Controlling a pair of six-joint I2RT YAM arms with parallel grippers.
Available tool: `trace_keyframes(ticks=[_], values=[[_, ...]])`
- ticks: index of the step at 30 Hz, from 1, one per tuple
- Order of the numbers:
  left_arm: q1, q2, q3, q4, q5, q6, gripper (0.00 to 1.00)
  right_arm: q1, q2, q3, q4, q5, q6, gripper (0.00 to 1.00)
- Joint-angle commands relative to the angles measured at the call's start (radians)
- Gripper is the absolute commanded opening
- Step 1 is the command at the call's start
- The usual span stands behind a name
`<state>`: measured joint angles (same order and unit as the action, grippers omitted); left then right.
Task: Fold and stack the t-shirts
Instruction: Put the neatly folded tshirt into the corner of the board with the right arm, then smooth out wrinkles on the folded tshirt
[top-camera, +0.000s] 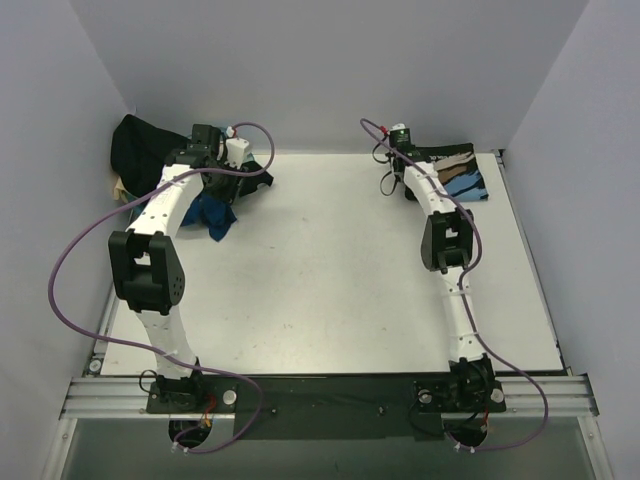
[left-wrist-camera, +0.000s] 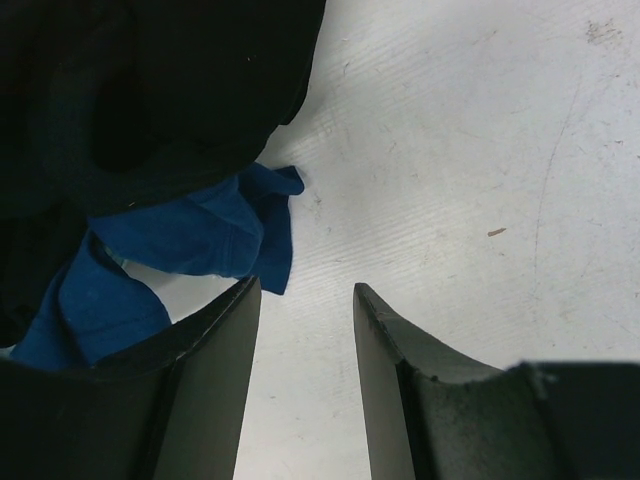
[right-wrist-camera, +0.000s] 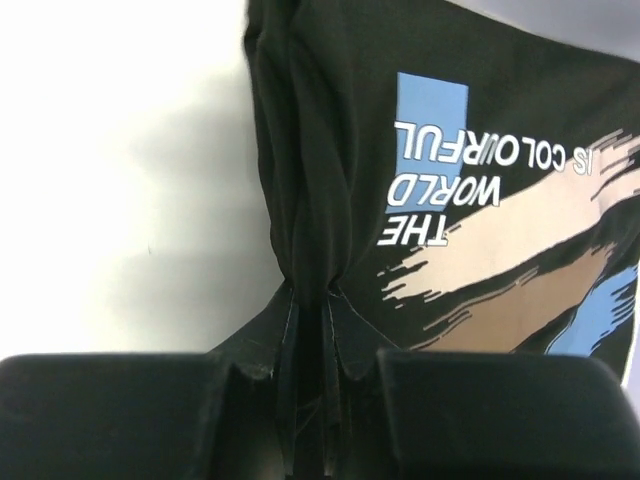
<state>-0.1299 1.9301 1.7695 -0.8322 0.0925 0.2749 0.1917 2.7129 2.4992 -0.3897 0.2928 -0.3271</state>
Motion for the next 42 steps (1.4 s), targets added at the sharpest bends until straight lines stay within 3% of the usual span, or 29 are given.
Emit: trace_keyframes(ticks=[1,4,7,14,20,21,22,23,24,27,30,32,34,35,37,42], values=[[0.004,-0.025,0.033,-0.005,-0.023,0.021,0.52,-0.024,-0.039,0.023,0.147,0.083,0.27,0.0],[0.004,-0.029,0.034,-0.004,-0.028,0.027,0.52,-0.067,-0.007,0.085,0.091,0.095,0.234,0.0],[0.004,-0.029,0.036,-0.002,-0.031,0.027,0.52,-0.106,-0.056,-0.026,0.075,-0.033,0.172,0.0],[0.003,-0.011,0.068,-0.01,-0.037,0.03,0.52,-0.069,-0.1,-0.138,0.005,-0.142,-0.107,0.0],[0.003,-0.025,0.047,-0.007,-0.057,0.043,0.52,-0.072,-0.091,-0.109,0.025,-0.109,0.005,0.0],[0.003,-0.028,0.041,-0.005,-0.059,0.044,0.52,-0.075,-0.093,-0.111,0.035,-0.11,0.022,0.03],[0.003,-0.032,0.033,-0.004,-0.063,0.046,0.52,-0.075,-0.099,-0.114,0.04,-0.109,0.028,0.22],[0.003,-0.036,0.03,-0.004,-0.063,0.05,0.52,-0.072,-0.1,-0.114,0.041,-0.109,0.033,0.31],[0.003,-0.037,0.025,-0.004,-0.066,0.05,0.52,-0.072,-0.111,-0.115,0.041,-0.109,0.033,0.49],[0.003,-0.04,0.018,-0.001,-0.073,0.056,0.52,-0.07,-0.162,-0.135,0.037,-0.176,0.058,0.61],[0.003,-0.042,0.013,0.001,-0.073,0.056,0.52,-0.072,-0.229,-0.204,0.064,-0.421,0.092,0.63],[0.004,-0.042,0.018,0.002,-0.071,0.056,0.52,-0.098,-0.275,-0.233,0.095,-0.62,0.172,0.61],[0.004,-0.046,0.015,0.004,-0.068,0.056,0.52,-0.138,-0.289,-0.234,0.142,-0.789,0.299,0.52],[0.004,-0.051,0.013,0.004,-0.068,0.058,0.52,-0.15,-0.288,-0.229,0.164,-0.832,0.359,0.39],[0.004,-0.059,0.005,0.007,-0.068,0.058,0.52,-0.189,-0.295,-0.243,0.21,-0.828,0.468,0.21],[0.007,-0.071,-0.024,0.016,-0.071,0.061,0.52,-0.238,-0.323,-0.3,0.343,-0.715,0.638,0.07]])
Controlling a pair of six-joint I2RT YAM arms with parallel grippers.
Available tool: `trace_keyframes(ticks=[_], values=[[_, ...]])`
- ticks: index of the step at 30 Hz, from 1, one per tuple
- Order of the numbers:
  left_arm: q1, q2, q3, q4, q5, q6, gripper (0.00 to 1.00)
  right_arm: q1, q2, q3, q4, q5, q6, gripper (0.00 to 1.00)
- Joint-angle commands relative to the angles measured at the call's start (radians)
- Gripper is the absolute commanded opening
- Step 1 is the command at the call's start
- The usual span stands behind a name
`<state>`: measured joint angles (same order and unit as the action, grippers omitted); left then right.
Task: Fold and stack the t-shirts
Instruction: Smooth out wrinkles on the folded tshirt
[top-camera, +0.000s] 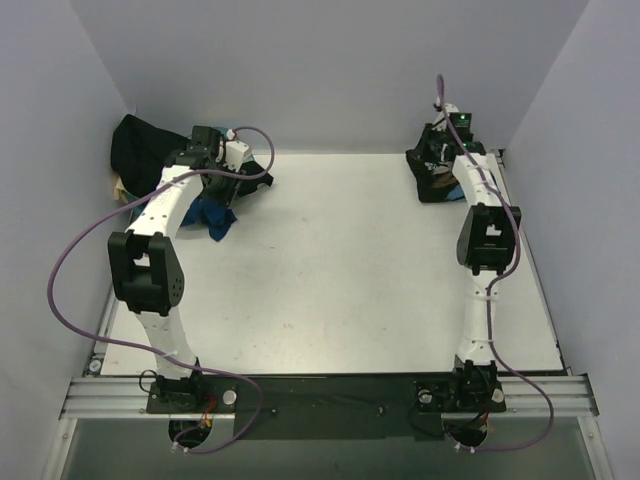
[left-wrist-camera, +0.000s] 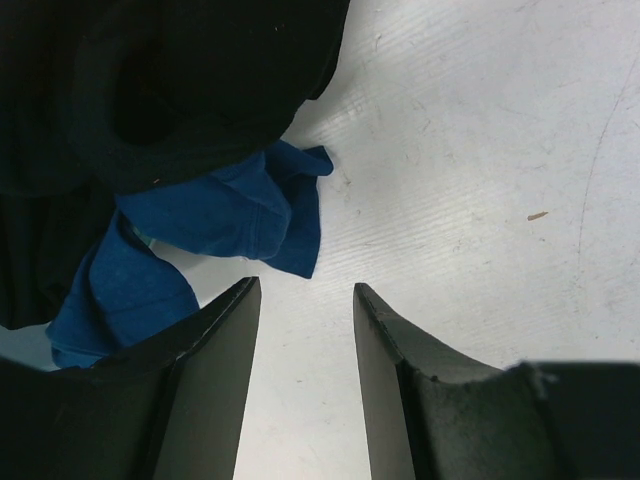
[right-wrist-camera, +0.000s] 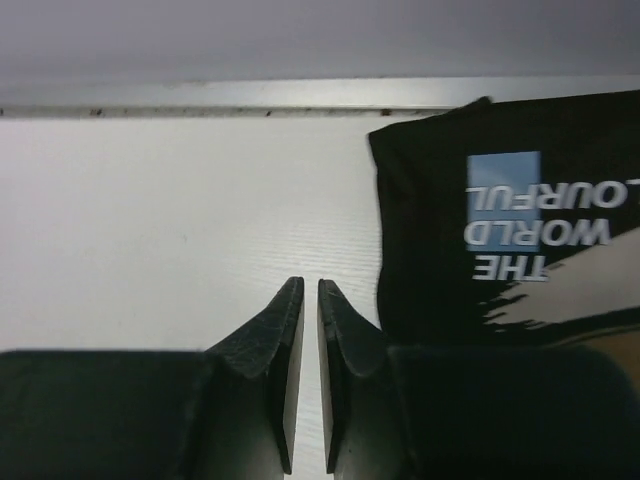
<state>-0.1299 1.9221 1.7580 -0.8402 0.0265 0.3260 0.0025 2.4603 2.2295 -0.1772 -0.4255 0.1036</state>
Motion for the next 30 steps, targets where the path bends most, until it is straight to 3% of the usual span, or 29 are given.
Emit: trace_keyframes(ticks=[1,7,15,21,30], values=[[0.01,-0.063,-0.014,0.026,-0.004,0.01,0.52,-0.05,-0.054,-0.015,0.136,0.055,0.232,0.03],[0.01,-0.063,-0.012,0.027,-0.005,0.008,0.52,-0.075,0.095,0.1,0.14,0.163,0.519,0.0],[0.012,-0.064,-0.015,0.029,-0.017,0.012,0.52,-0.062,0.239,0.098,0.202,0.126,0.902,0.0],[0.013,-0.084,-0.025,0.026,-0.014,0.019,0.52,-0.073,0.244,0.107,0.215,0.122,0.926,0.0],[0.015,-0.164,0.017,-0.036,0.039,0.047,0.56,-0.107,0.001,0.081,0.315,0.059,0.849,0.03]])
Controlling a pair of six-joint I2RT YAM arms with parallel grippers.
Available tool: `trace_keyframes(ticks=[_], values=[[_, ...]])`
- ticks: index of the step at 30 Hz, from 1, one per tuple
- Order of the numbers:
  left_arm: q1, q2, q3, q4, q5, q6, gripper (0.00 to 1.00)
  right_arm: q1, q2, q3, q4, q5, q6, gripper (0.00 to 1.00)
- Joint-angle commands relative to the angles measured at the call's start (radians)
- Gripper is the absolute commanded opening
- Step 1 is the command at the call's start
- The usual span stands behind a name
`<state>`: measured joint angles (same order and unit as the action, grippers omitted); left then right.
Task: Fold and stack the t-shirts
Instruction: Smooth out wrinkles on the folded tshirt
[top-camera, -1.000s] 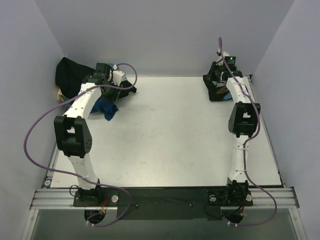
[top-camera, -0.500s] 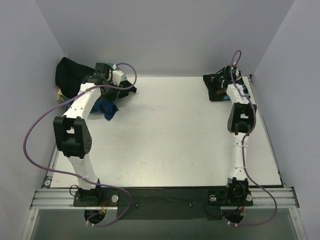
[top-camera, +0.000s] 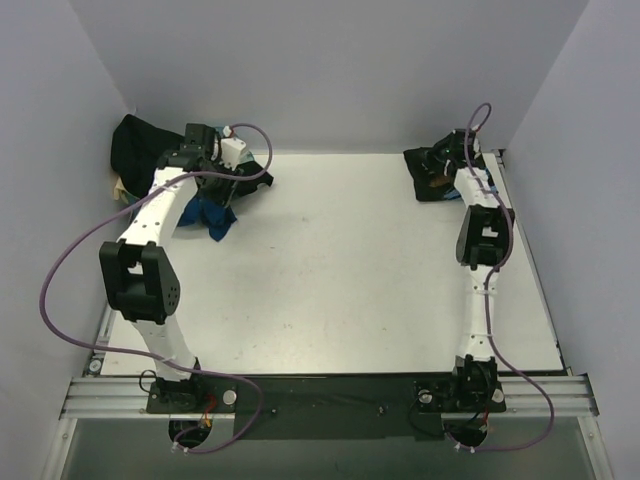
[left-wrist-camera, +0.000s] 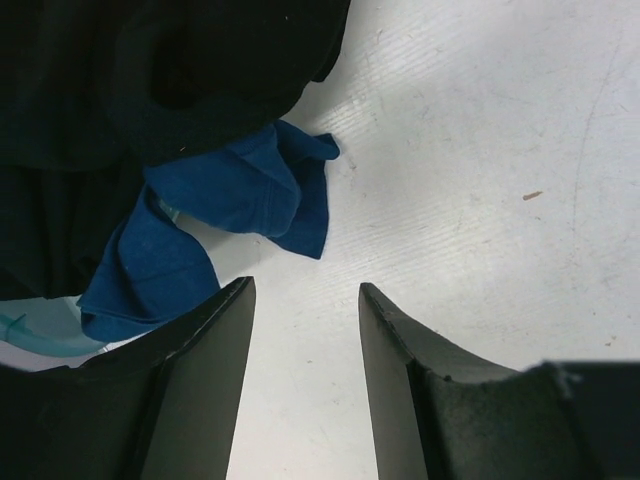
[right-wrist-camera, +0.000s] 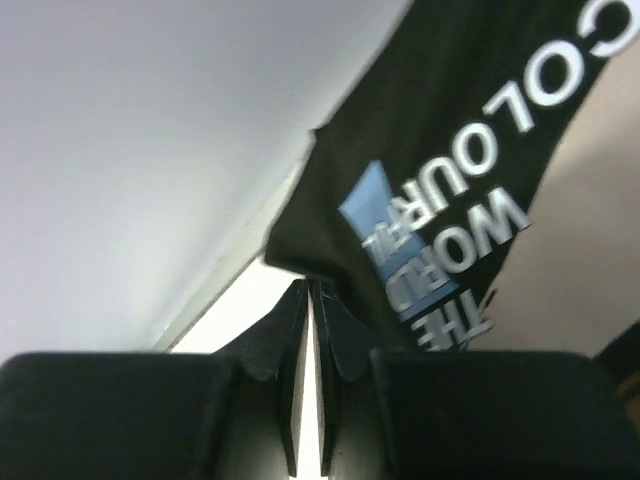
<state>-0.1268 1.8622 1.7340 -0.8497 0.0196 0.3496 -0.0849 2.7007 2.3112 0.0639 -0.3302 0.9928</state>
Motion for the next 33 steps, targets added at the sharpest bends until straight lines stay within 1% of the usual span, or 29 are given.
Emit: trace_keyframes(ticks=[1,2,3,4,5,6,7,8,9,10,11,12,13,14,15,16,17,18,19,20,21,22,23,25,26,28,29,31,33], values=[[0.013,-0.136,0.038,-0.032,0.065,0.028,0.57,-0.021,-0.31,-0.037,0.086,-0.055,-0.074,0.11],[0.021,-0.153,0.018,-0.032,0.106,0.029,0.58,-0.021,-0.344,-0.065,0.089,-0.069,-0.095,0.16],[0.024,-0.203,0.001,-0.017,0.123,0.028,0.59,-0.019,-0.423,-0.112,0.082,-0.096,-0.161,0.26],[0.032,-0.228,-0.043,-0.005,0.166,0.026,0.61,-0.019,-0.462,-0.146,0.047,-0.111,-0.225,0.33],[0.045,-0.289,-0.071,0.024,0.192,0.022,0.62,-0.019,-0.551,-0.232,0.031,-0.125,-0.255,0.52],[0.052,-0.329,-0.139,0.067,0.235,0.016,0.62,-0.016,-0.596,-0.28,0.013,-0.127,-0.319,0.63],[0.068,-0.398,-0.228,0.092,0.282,0.012,0.63,-0.015,-0.693,-0.4,0.007,-0.124,-0.356,0.84],[0.073,-0.446,-0.276,0.165,0.308,0.002,0.64,-0.009,-0.752,-0.464,0.008,-0.116,-0.421,0.91],[0.081,-0.534,-0.394,0.219,0.331,-0.007,0.68,0.002,-0.853,-0.599,0.011,-0.095,-0.454,0.96],[0.081,-0.575,-0.466,0.341,0.336,-0.047,0.7,0.007,-0.899,-0.678,0.016,-0.08,-0.526,0.97],[0.079,-0.663,-0.578,0.4,0.312,-0.073,0.74,0.02,-1.0,-0.797,0.019,-0.046,-0.56,0.98],[0.078,-0.701,-0.644,0.528,0.307,-0.136,0.76,0.028,-1.045,-0.875,0.036,-0.012,-0.63,0.98],[0.078,-0.778,-0.76,0.587,0.293,-0.156,0.79,0.049,-1.144,-1.003,0.045,0.005,-0.66,0.99],[0.075,-0.813,-0.815,0.727,0.283,-0.193,0.89,0.063,-1.189,-1.065,0.074,0.032,-0.724,0.99],[0.075,-0.883,-0.921,0.782,0.258,-0.222,0.89,0.079,-1.276,-1.195,0.097,0.039,-0.753,1.0],[0.075,-0.94,-0.964,0.889,0.252,-0.275,0.9,0.079,-1.324,-1.331,0.158,0.036,-0.773,1.0],[0.076,-0.968,-1.04,0.912,0.229,-0.303,0.9,0.079,-1.39,-1.392,0.193,0.027,-0.77,1.0],[0.076,-1.003,-1.069,0.948,0.221,-0.337,0.9,0.102,-1.456,-1.521,0.276,0.011,-0.766,1.0],[0.076,-1.021,-1.129,0.96,0.209,-0.343,0.9,0.103,-1.488,-1.573,0.312,0.01,-0.757,1.0],[0.076,-1.044,-1.157,0.969,0.203,-0.343,0.91,0.108,-1.536,-1.667,0.35,0.014,-0.752,1.0],[0.076,-1.054,-1.198,0.972,0.18,-0.343,0.91,0.114,-1.567,-1.706,0.372,0.02,-0.741,1.0],[0.076,-1.067,-1.218,0.969,0.166,-0.378,0.91,0.119,-1.619,-1.787,0.39,0.042,-0.738,1.0],[0.076,-1.071,-1.247,0.963,0.137,-0.383,0.91,0.134,-1.643,-1.831,0.421,0.051,-0.734,1.0],[0.076,-1.071,-1.277,0.937,0.119,-0.376,0.91,0.155,-1.699,-1.924,0.456,0.112,-0.715,1.0],[0.076,-1.071,-1.281,0.899,0.138,-0.354,0.91,0.162,-1.716,-1.967,0.459,0.131,-0.712,1.0],[0.076,-1.072,-1.303,0.855,0.148,-0.281,0.92,0.169,-1.739,-2.0,0.467,0.144,-0.701,1.0],[0.076,-1.075,-1.311,0.851,0.143,-0.282,0.92,0.172,-1.754,-1.998,0.42,0.155,-0.712,1.0],[0.075,-1.08,-1.329,0.824,0.106,-0.306,0.92,0.177,-1.788,-2.021,0.448,0.172,-0.72,1.0],[0.076,-1.08,-1.349,0.834,0.08,-0.343,0.92,0.178,-1.812,-2.04,0.455,0.166,-0.726,1.0]])
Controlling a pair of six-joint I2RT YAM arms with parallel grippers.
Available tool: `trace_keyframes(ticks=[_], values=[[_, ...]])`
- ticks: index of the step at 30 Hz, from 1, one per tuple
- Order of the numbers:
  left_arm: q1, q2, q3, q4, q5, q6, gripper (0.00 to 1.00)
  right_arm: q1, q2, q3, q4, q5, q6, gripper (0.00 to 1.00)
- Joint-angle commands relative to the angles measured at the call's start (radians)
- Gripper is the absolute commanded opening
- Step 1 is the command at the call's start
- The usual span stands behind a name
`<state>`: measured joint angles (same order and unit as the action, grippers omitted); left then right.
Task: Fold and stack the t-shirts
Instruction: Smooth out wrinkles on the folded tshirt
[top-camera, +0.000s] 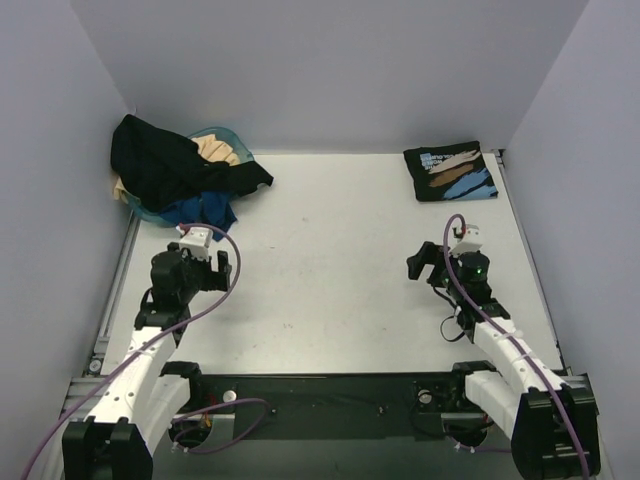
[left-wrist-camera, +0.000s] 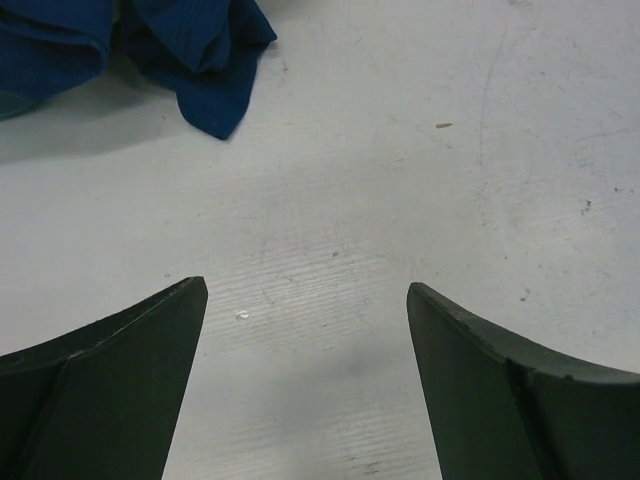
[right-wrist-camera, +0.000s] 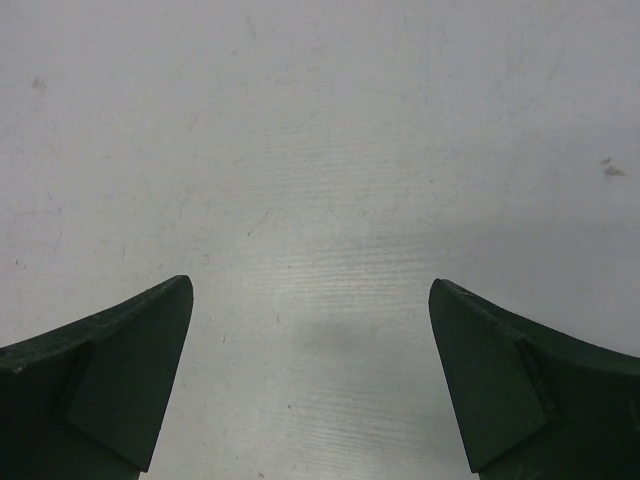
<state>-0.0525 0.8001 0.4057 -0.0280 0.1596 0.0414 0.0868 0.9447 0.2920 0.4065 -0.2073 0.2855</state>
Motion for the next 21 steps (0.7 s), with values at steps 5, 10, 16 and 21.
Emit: trace_keyframes(ticks=[5,10,16,21], values=[[0.002,-0.029,-0.033,0.05,-0.08,-0.11,0.92,0.007,-0.078,-0.019,0.072,0.031,-0.023,0.99],[0.002,-0.019,-0.018,0.034,-0.15,-0.129,0.92,0.007,-0.087,-0.024,0.074,0.042,-0.022,0.99],[0.002,-0.013,-0.025,0.051,-0.198,-0.129,0.92,0.007,-0.09,-0.022,0.074,0.037,-0.023,0.99],[0.002,-0.019,-0.041,0.076,-0.224,-0.127,0.94,0.007,-0.109,-0.005,0.014,0.055,-0.071,0.99]])
